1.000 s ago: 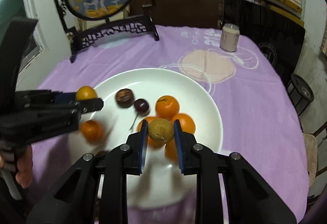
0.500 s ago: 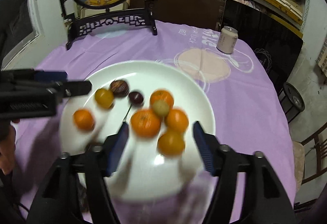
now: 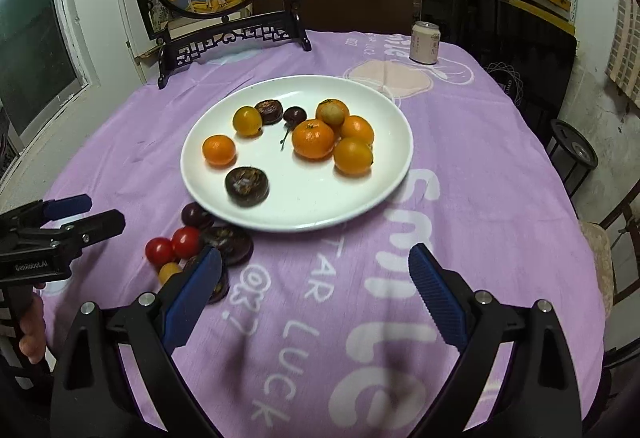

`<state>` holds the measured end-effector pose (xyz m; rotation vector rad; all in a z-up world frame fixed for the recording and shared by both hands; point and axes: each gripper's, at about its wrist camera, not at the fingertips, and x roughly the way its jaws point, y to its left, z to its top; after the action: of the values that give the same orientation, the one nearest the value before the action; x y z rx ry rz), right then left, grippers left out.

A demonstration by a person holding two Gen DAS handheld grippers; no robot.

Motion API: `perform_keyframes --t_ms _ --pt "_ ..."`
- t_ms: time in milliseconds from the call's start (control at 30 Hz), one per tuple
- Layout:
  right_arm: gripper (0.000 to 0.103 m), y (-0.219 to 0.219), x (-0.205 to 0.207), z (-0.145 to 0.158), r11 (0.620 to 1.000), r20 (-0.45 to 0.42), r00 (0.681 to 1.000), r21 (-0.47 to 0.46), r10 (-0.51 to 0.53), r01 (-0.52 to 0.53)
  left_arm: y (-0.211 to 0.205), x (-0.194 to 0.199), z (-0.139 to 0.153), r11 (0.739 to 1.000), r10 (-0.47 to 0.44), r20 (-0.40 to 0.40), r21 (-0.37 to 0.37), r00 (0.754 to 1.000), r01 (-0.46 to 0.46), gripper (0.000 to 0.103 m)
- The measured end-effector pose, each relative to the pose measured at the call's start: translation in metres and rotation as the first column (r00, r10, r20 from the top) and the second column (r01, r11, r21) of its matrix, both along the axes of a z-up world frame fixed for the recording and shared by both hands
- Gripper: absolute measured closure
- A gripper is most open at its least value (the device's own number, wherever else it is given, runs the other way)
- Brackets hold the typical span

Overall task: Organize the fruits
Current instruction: 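Grasp a dark brown fruit with the right tool while the left tool grasps a red tomato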

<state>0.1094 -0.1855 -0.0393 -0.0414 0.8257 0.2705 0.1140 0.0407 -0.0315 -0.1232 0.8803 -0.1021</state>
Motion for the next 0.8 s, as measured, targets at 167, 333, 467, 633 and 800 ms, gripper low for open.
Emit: perform_keyframes --t_ms 167,333,467,633,800 --pt "0.008 0.016 -0.016 -0.01 0.999 -0.039 0.998 0.011 0.04 -0.04 0.011 -0.018 0.0 1.0 0.017 0.006 0.007 1.0 -0.017 0.008" --pt "0.008 0.049 -0.025 -0.036 0.99 -0.111 0.983 0.017 0.143 -0.142 0.02 -0.033 0.0 1.0 0.021 0.02 0.018 1.0 -0.022 0.008" --pt "0.008 0.064 -0.015 -0.049 0.989 -0.111 0.984 -0.035 0.141 -0.145 0.031 -0.044 -0.003 0.999 0.038 0.014 0.01 0.999 -0.038 0.008" --pt "0.039 0.07 -0.004 -0.058 0.986 -0.11 0.981 -0.025 0.159 -0.163 0.045 -0.057 -0.003 0.998 0.057 0.022 0.013 0.998 -0.057 0.008" --pt "0.055 0.085 0.004 -0.062 0.979 -0.094 0.977 -0.051 0.193 -0.198 0.045 -0.061 -0.002 0.999 0.045 0.017 0.004 0.999 -0.045 0.008"
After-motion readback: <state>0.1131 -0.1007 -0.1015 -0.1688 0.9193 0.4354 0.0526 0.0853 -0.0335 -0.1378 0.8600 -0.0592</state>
